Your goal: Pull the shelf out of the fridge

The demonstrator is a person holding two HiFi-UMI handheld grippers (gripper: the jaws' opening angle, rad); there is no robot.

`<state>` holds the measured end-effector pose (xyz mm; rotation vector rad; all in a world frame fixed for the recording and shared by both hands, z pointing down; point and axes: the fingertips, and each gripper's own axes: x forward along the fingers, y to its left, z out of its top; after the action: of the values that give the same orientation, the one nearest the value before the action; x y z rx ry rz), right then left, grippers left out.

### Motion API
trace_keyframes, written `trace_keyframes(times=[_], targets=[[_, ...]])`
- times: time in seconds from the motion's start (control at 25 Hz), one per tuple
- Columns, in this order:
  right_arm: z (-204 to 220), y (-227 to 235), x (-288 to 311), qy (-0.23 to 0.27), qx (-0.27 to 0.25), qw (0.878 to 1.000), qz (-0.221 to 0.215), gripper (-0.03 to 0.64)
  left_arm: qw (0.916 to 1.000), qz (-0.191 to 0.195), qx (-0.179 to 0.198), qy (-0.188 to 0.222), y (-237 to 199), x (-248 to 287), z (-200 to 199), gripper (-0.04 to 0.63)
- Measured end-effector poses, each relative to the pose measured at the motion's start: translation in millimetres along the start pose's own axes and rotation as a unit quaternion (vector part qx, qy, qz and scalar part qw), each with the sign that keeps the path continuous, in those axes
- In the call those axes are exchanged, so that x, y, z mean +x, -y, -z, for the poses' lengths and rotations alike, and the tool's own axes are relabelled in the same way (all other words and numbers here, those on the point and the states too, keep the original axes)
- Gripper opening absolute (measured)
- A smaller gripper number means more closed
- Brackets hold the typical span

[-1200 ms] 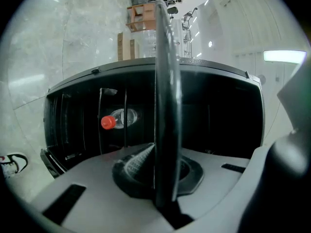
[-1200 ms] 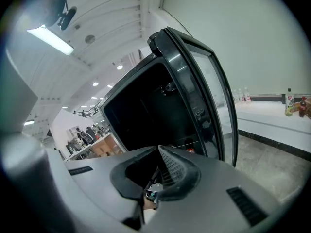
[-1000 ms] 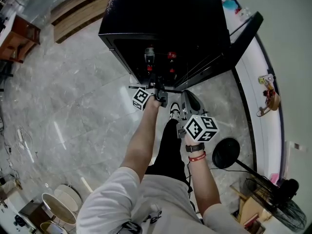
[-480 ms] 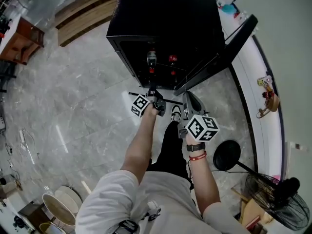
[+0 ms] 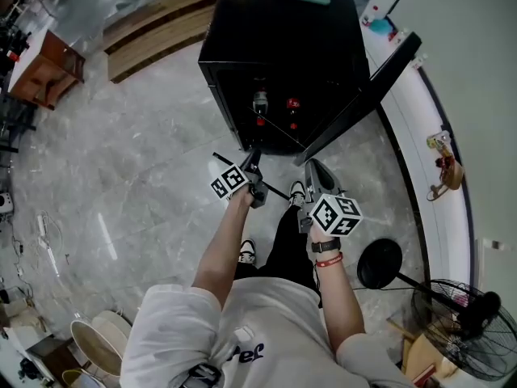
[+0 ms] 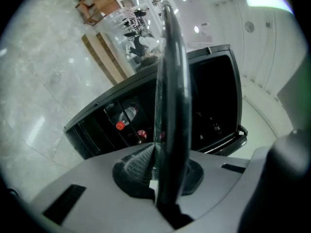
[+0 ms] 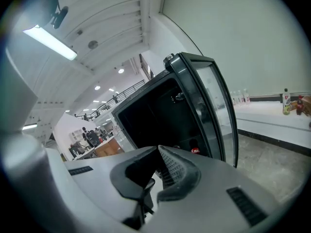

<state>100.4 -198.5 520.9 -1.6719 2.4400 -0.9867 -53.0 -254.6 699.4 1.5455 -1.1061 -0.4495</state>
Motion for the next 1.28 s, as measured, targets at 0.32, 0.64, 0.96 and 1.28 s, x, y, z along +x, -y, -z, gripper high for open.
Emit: trace_keyframes(times=[0.32,0.64,0.96,1.28], targets=[[-1.6,-18.3,-18.1,-0.014,-0.043,0.999,0.001,0.009,0.9908,-0.003,0.127,-0.046,32.6,-62.7,-7.1,0.026],[-3.9,-43.9,-42.8,-0.009,-0.077,0.997,-0.001,0.009,0.967,0.01,0.245,-0.071,81.0,-133.6,-25.2,0.026],[-14.1,-72.3,-63.3,0.014,-0.096,0.995,-0.006,0.009,0.927,0.0,0.371,-0.057,132.5,-185.6,-44.2,0.026],[-35.4,-91.7,-87.4,0.041,-0.134,0.99,-0.001,0.009,0.895,-0.007,0.446,-0.01,183.3,-222.7,-63.4,0.026]])
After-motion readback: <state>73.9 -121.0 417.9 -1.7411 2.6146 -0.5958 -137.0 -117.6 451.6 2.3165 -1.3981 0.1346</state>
